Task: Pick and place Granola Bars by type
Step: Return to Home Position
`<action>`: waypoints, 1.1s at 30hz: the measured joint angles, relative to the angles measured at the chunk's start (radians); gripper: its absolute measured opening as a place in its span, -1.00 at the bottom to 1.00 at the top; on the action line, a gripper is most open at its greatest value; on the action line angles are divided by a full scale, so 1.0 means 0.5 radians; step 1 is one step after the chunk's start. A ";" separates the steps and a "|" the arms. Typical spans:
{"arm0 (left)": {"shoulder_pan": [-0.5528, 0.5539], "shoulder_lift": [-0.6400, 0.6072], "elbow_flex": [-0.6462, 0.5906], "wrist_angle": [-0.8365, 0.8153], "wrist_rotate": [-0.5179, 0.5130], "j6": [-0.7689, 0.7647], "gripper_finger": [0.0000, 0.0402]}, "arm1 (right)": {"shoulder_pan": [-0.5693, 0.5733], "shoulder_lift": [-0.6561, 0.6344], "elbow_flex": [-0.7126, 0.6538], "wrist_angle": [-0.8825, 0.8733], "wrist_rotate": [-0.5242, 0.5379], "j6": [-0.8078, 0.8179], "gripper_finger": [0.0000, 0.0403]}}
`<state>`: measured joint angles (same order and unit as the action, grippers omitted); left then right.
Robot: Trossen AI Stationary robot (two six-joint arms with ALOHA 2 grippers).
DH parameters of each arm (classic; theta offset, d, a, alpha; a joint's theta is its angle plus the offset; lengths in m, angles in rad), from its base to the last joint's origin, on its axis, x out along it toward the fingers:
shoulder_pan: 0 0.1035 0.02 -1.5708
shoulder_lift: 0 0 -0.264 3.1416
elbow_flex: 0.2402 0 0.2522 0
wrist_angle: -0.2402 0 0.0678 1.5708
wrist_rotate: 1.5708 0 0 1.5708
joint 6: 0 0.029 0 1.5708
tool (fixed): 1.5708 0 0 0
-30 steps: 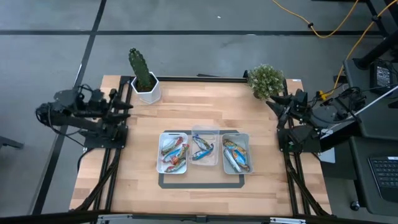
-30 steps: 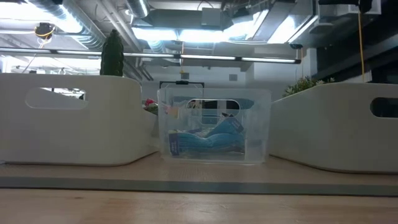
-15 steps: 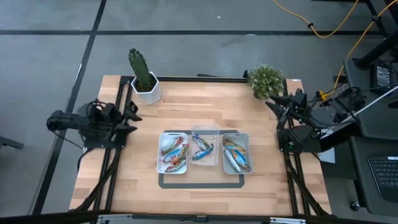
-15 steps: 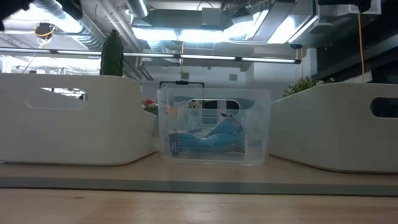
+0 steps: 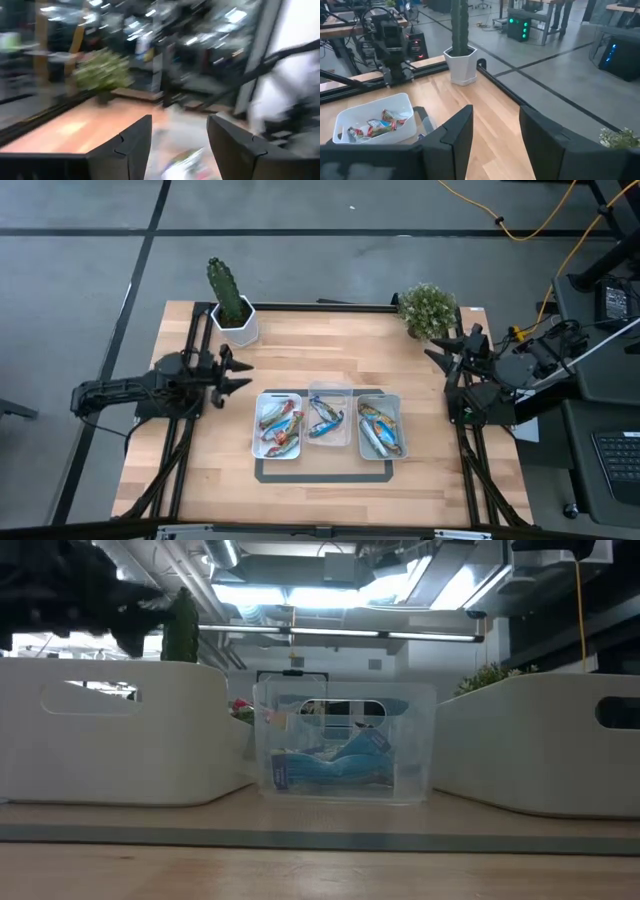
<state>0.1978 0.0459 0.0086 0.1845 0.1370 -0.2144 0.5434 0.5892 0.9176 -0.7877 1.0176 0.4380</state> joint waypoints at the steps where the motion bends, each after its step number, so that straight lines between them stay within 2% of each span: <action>1: 0.015 0.007 0.000 -0.055 -0.072 0.048 -0.09 | 0.000 0.001 0.000 -0.006 -0.002 0.006 -0.19; 5: 0.029 0.009 0.000 -0.261 -0.338 0.235 -0.09 | 0.000 -0.001 0.000 -0.010 -0.075 0.054 -0.19; 10: 0.027 0.010 0.000 -0.339 -0.343 0.418 -0.09 | 0.000 0.000 0.000 -0.041 -0.237 0.113 -0.19; 14: 0.027 0.012 0.000 -0.335 -0.343 0.467 -0.09 | 0.000 0.000 0.000 -0.052 -0.245 0.115 -0.19; 18: 0.027 0.012 0.000 -0.335 -0.343 0.457 -0.09 | 0.000 0.005 -0.048 -0.045 -0.040 0.106 -0.19; 22: 0.025 0.012 0.000 -0.335 -0.342 0.457 -0.09 | 0.001 -0.041 -0.274 0.002 0.104 0.130 -0.19; 25: 0.025 0.012 0.000 -0.335 -0.342 0.456 -0.09 | 0.010 -0.124 -0.564 0.246 0.138 0.160 -0.19; 28: 0.025 0.012 0.000 -0.334 -0.342 0.456 -0.09 | 0.035 -0.211 -0.886 0.716 0.078 0.029 -0.19; 30: 0.025 0.012 0.000 -0.334 -0.342 0.457 -0.09 | 0.036 -0.263 -1.091 1.132 -0.058 -0.181 -0.19; 33: 0.025 0.012 0.000 -0.334 -0.342 0.457 -0.09 | -0.059 -0.309 -1.372 1.882 -0.392 -0.500 -0.19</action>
<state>0.2104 0.0521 0.0086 0.0177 -0.0341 0.0139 0.5140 0.4345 0.2316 0.1532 0.8215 0.1882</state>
